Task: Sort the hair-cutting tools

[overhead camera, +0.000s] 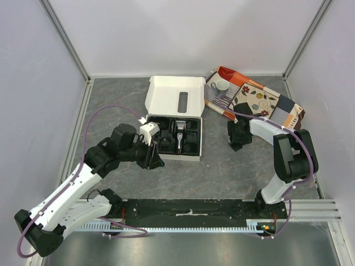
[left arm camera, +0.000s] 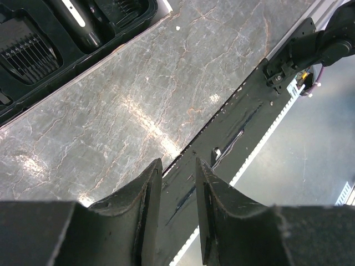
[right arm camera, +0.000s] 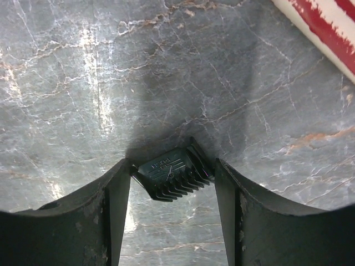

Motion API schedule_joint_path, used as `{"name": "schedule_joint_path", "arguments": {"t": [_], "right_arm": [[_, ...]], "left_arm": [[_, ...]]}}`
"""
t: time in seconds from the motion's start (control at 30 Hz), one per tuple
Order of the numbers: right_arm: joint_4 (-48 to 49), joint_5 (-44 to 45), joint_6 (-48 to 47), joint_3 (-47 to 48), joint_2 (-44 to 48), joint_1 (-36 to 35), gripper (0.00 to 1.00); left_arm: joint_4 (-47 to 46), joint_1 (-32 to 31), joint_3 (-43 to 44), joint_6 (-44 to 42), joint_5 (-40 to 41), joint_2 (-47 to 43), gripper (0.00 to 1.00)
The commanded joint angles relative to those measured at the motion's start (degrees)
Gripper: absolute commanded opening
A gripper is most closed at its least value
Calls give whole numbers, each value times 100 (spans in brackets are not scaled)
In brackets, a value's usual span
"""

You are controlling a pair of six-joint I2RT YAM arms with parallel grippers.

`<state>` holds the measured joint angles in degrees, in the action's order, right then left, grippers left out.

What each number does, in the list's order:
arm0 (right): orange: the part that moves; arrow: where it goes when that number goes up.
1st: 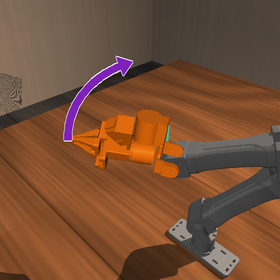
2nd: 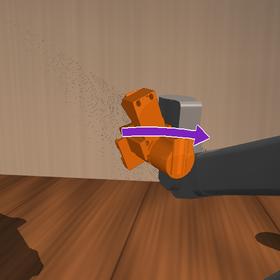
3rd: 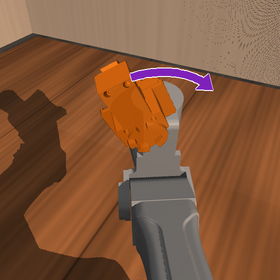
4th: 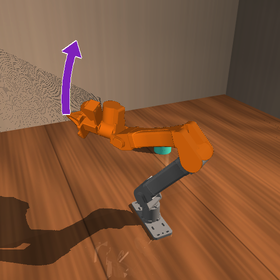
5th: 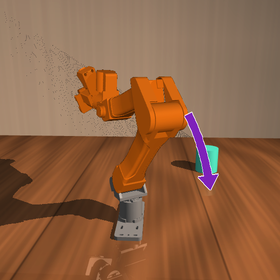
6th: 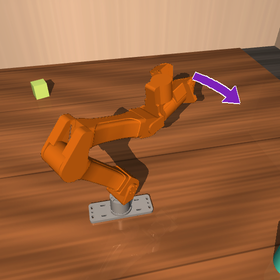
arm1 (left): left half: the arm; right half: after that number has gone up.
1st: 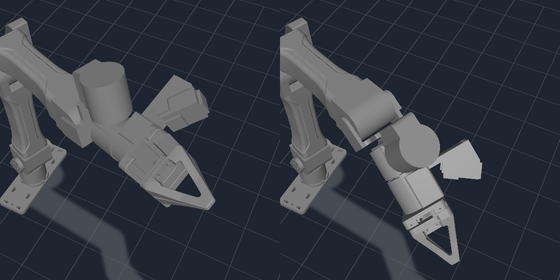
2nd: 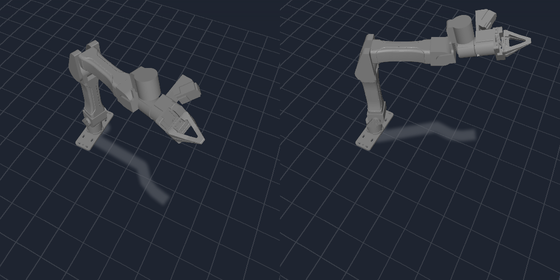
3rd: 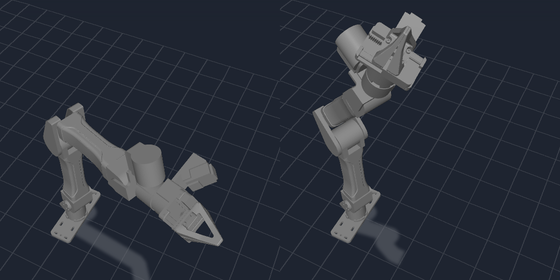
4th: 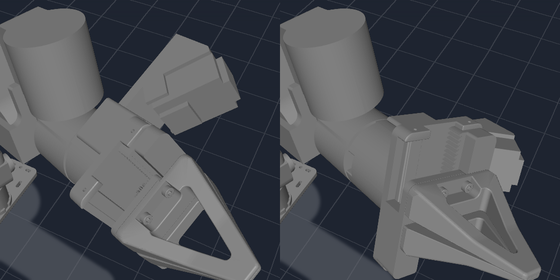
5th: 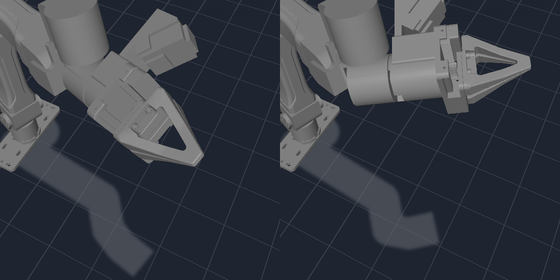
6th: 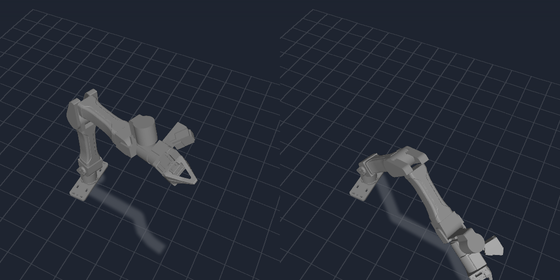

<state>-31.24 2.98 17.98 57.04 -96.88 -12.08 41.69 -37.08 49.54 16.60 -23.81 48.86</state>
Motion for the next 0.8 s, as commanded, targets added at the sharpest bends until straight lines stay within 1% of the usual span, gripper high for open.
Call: {"name": "schedule_joint_path", "arguments": {"t": [0.0,0.1,0.17,0.3,0.33,0.53,0.77], "right_arm": [[206,272,1162,-333,117,-216,65],[312,440,1409,-413,310,-347,67],[321,458,1375,-386,424,-392,69],[84,387,910,-184,407,-427,73],[-30,361,666,-132,329,-445,73],[-329,300,22,79,29,-559,77],[-338,334,-479,106,-155,-656,77]], "left_arm": [[181,-1,249,151,166,-175,38],[225,-1,276,151,245,-237,38],[287,-1,311,151,281,-289,38],[296,-1,267,247,298,-395,38],[278,-1,241,265,281,-412,38],[217,-1,214,335,281,-404,38],[190,-1,258,353,263,-316,38]]}}
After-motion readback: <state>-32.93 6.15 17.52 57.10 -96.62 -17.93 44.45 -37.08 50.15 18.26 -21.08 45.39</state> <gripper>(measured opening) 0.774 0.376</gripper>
